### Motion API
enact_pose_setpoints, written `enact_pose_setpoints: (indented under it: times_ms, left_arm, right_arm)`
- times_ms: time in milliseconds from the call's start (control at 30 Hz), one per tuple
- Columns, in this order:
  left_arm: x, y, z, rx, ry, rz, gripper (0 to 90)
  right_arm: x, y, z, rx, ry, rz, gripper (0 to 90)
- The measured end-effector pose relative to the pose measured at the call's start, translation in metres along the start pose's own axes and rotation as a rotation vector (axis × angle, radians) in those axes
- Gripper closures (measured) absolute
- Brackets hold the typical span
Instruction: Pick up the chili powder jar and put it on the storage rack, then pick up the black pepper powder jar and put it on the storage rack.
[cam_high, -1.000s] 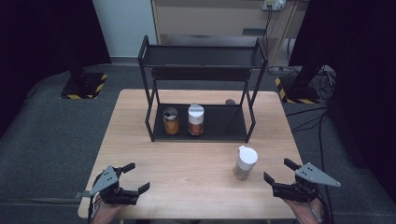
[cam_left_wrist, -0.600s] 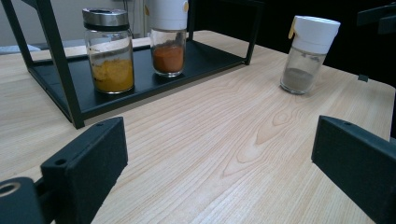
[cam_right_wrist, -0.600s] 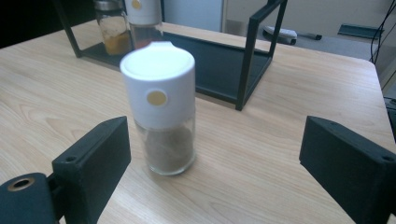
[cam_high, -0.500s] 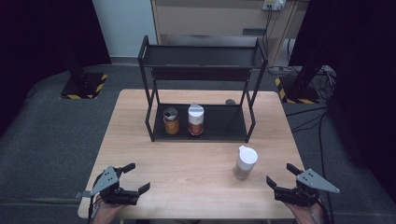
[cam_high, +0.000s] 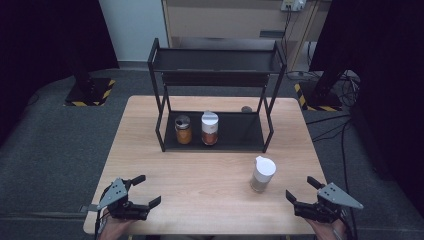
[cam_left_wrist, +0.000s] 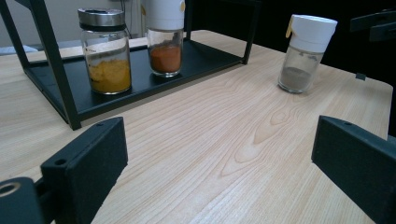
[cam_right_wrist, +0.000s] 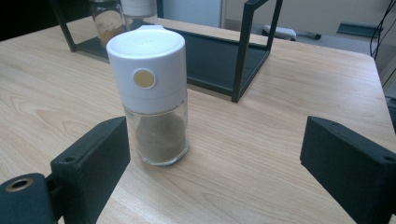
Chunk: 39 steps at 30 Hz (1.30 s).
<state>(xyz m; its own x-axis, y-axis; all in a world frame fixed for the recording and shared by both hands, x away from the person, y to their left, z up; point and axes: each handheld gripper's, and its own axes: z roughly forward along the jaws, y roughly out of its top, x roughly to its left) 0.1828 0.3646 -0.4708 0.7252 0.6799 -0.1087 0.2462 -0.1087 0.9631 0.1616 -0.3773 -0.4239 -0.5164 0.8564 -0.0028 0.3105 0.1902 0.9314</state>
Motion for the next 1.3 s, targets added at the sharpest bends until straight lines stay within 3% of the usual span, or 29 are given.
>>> enact_pose_setpoints:
  times_ms: [633,1300]
  left_arm:
    - [0.001,-0.0004,0.0,-0.001,-0.005,-0.006,2.7]
    - [0.0003,0.0002,0.0013,0.002,-0.01,0.006,2.7]
  right_arm:
    - [-0.0049,-0.0026,0.0022,-0.001,0.018,0.021,8.6]
    - [-0.0043,-0.0028,-0.0017,-0.016,0.019,0.01,7.6]
